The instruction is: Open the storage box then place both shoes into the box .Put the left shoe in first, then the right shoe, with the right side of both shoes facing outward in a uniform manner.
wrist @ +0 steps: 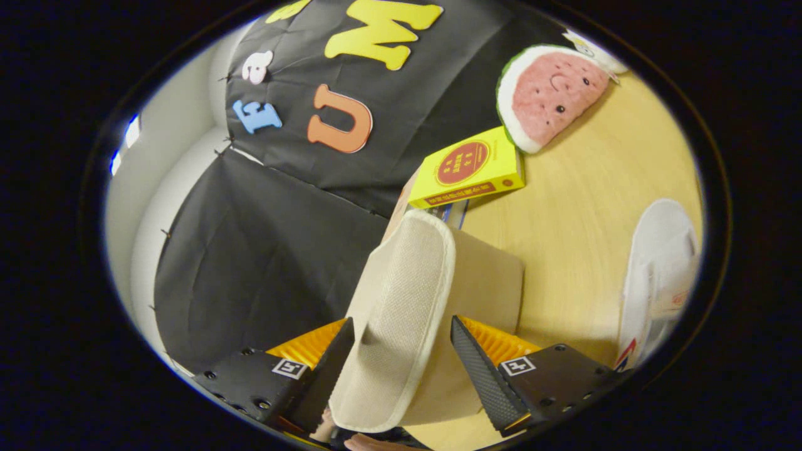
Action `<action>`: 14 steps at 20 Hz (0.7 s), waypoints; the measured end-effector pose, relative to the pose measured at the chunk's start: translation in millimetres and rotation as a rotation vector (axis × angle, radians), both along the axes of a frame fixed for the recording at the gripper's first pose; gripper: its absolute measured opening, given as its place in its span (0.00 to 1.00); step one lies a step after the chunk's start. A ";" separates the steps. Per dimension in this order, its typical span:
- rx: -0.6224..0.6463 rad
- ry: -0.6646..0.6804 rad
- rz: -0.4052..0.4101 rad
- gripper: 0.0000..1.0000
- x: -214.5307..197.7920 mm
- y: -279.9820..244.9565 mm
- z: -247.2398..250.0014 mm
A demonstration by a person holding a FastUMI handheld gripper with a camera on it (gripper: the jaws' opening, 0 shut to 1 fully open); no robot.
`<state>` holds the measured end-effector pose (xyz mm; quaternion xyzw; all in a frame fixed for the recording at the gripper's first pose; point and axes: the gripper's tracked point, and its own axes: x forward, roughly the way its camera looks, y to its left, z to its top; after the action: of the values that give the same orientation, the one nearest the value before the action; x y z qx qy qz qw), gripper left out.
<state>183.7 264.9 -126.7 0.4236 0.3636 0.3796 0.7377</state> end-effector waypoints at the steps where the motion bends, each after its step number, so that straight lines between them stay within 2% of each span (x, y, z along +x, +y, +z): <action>1: 0.022 0.028 0.009 0.95 2.6 7.2 -2.4; 4: 0.003 0.039 0.016 0.74 4.6 3.4 -4.6; 14: -0.044 0.047 0.009 0.53 -3.2 -11.8 1.3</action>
<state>180.5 253.1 -125.4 0.4143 0.3908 0.3647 0.7366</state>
